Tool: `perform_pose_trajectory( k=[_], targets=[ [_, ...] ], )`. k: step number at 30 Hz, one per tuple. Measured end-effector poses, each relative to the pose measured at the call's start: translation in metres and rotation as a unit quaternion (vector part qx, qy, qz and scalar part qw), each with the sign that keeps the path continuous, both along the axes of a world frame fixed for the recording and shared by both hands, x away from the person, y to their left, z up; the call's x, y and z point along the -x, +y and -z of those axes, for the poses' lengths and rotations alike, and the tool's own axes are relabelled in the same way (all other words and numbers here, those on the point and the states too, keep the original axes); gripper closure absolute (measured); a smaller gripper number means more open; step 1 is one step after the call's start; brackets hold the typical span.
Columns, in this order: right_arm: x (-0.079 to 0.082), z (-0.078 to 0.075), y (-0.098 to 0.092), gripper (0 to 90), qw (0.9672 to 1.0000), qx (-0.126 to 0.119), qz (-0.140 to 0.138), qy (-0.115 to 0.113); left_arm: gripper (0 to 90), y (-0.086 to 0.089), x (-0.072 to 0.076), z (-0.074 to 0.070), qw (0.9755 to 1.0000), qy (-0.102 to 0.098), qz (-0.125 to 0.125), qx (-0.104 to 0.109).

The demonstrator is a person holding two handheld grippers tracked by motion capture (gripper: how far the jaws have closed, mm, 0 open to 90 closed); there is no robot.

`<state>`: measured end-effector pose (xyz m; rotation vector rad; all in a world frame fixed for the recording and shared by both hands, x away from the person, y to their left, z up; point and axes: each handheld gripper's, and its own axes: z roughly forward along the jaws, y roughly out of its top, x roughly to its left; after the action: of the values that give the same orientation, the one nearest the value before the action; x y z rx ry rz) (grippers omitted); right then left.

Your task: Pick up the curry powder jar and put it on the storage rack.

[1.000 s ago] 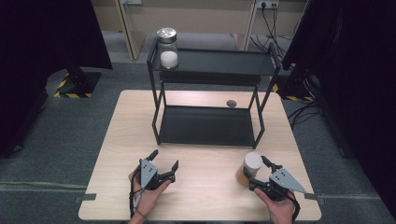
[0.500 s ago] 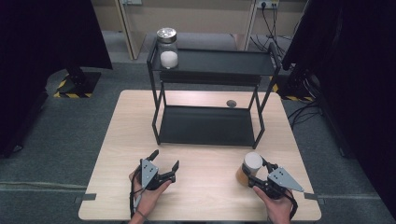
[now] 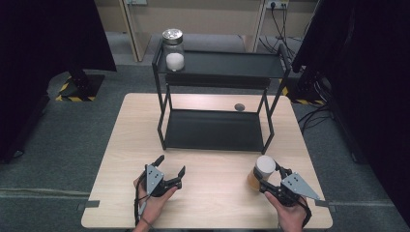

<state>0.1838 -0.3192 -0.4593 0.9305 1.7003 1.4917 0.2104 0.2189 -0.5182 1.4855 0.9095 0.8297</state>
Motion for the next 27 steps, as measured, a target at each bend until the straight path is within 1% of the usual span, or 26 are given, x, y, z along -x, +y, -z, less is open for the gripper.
perform_pose_trajectory(
  k=[5,10,14,27],
  targets=[
    [0.002,-0.008,0.002,33.9,0.9998,-0.010,0.003,-0.018,11.0,0.000,0.000,0.001,1.0000,-0.001,-0.002,0.003],
    [0.001,-0.015,0.006,33.9,0.9992,-0.020,0.009,-0.034,11.0,0.000,0.000,0.001,1.0000,-0.001,-0.002,0.004],
    [-0.001,-0.021,0.008,33.9,0.9987,-0.027,0.012,-0.041,11.0,0.000,0.000,0.001,1.0000,-0.001,-0.001,0.004],
    [-0.010,-0.042,0.017,33.9,0.9966,-0.036,0.023,-0.071,11.1,-0.001,0.001,0.000,1.0000,-0.001,-0.002,-0.001]
  ],
)
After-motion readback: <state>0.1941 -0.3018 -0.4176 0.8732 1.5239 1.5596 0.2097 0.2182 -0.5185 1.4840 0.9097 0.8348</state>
